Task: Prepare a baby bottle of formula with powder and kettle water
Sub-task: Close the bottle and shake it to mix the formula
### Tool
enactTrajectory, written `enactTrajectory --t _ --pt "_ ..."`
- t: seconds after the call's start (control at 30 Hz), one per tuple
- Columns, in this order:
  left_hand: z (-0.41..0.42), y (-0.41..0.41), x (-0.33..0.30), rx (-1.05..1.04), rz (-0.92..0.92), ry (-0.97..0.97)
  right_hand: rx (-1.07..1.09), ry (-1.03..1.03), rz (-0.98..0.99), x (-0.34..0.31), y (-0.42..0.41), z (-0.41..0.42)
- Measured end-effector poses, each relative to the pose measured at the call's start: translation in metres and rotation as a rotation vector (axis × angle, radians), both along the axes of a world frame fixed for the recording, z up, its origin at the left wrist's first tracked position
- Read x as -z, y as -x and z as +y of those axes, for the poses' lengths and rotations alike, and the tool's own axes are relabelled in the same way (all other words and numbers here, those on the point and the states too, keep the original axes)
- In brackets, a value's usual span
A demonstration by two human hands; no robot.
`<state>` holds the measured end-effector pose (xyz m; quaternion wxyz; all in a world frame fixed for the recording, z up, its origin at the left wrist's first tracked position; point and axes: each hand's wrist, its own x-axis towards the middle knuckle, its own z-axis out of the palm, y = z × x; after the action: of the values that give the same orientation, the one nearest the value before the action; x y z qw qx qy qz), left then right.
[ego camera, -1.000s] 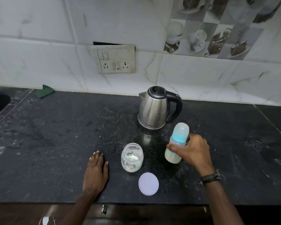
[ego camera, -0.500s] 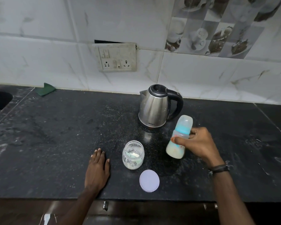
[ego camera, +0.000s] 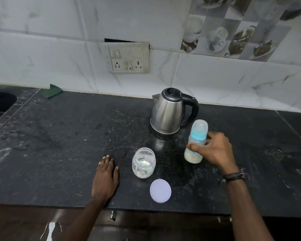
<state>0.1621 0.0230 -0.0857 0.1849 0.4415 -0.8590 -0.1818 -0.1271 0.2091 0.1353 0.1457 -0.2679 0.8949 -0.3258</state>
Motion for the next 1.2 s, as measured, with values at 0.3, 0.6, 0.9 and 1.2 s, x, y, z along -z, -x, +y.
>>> enactTrajectory --t 0.3,0.6,0.9,1.2 --pt "0.001 0.0 0.0 -0.004 0.012 0.003 -0.048 -0.077 0.011 -0.003 0.0 0.004" --pt "0.0 -0.001 0.001 -0.006 0.006 -0.002 -0.066 0.082 -0.126 -0.001 -0.003 0.005" --pt "-0.001 0.0 0.004 -0.005 -0.004 -0.009 -0.009 0.14 -0.193 -0.003 0.003 0.008" --pt "-0.002 0.0 0.005 -0.008 0.011 -0.007 0.152 -0.014 0.004 -0.008 0.001 0.009"
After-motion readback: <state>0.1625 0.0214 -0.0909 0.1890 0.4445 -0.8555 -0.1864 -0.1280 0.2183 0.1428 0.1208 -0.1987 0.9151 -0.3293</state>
